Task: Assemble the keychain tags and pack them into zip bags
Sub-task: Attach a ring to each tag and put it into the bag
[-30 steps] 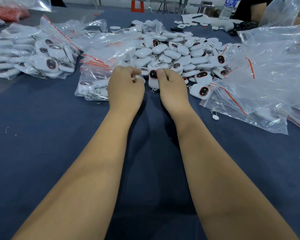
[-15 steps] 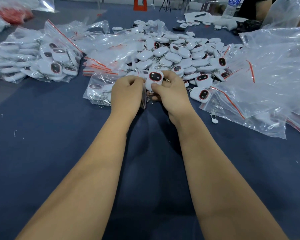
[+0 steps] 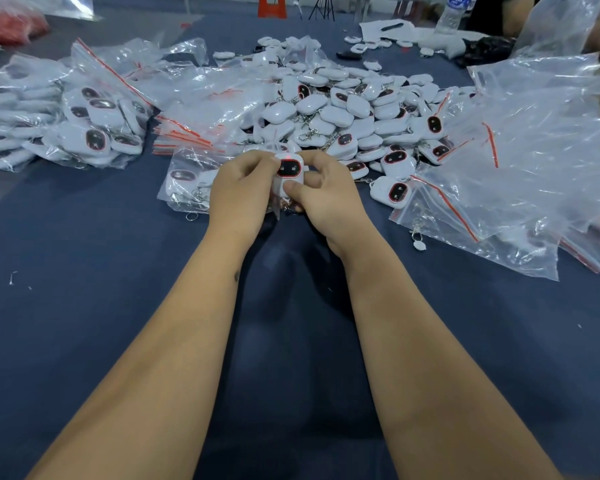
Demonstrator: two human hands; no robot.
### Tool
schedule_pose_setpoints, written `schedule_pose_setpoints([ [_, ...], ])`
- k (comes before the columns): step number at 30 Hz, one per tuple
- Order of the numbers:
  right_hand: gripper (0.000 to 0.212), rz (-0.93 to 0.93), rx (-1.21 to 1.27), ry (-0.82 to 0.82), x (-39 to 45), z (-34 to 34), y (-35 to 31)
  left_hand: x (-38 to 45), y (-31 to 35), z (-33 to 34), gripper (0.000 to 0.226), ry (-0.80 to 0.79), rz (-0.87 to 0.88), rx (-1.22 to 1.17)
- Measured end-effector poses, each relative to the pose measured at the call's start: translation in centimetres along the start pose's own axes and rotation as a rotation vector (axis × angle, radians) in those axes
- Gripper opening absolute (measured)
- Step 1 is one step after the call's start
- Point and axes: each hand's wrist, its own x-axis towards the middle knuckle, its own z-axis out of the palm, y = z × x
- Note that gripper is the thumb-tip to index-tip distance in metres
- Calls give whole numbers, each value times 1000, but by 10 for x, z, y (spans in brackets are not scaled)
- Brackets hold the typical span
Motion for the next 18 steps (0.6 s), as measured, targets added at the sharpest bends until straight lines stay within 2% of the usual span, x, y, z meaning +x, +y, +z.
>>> schedule_pose_setpoints([
  [10, 18, 76, 36, 61, 3, 3, -4, 3, -3, 4, 26, -10, 31, 128],
  [18, 13, 80, 54, 99, 5, 3, -4, 8, -7, 6, 26, 1, 38, 131],
])
